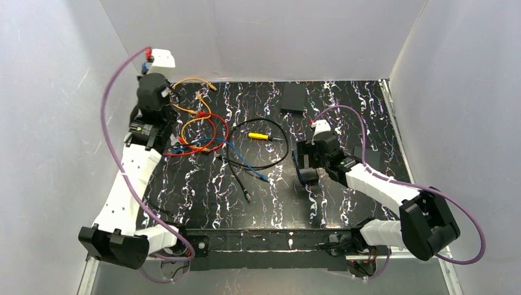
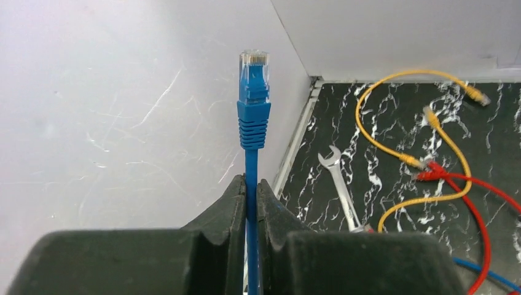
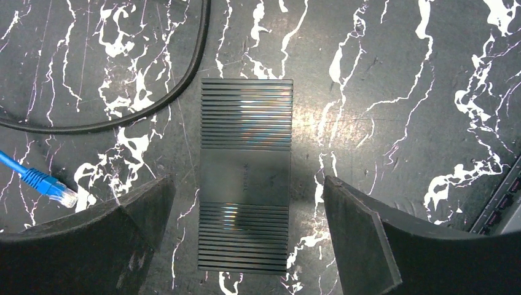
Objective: Insert the plug into the switch port
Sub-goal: Pick up the connector from the center of the board.
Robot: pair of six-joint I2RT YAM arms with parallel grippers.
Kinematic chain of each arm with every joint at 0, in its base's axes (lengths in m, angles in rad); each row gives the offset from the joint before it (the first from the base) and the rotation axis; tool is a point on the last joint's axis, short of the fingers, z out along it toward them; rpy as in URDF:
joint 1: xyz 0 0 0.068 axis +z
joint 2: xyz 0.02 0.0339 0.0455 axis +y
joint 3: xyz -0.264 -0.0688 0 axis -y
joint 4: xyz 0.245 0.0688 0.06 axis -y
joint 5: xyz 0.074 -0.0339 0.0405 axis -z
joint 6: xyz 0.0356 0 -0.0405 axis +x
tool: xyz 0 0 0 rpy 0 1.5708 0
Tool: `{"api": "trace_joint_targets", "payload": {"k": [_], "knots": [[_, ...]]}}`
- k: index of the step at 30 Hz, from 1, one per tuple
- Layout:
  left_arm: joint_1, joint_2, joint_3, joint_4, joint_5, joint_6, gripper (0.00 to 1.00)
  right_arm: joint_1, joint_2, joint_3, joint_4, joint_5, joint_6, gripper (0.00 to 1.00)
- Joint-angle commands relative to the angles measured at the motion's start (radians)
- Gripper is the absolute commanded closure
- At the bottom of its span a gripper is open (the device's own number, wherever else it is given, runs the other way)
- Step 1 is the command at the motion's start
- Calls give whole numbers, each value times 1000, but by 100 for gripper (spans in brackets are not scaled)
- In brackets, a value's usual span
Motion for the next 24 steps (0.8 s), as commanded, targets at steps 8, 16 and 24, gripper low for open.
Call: {"api": "trace_joint_targets", "payload": {"k": [8, 16, 24], "knots": [[-204, -20, -243, -75, 242, 12, 100, 3, -21, -16, 80, -73, 0, 1], [-301, -112, -387, -61, 491, 38, 100, 3, -41, -31, 118, -157, -11, 1], [-440, -186, -527, 39, 584, 89, 100, 3, -72, -20, 126, -301, -27, 1]]}}
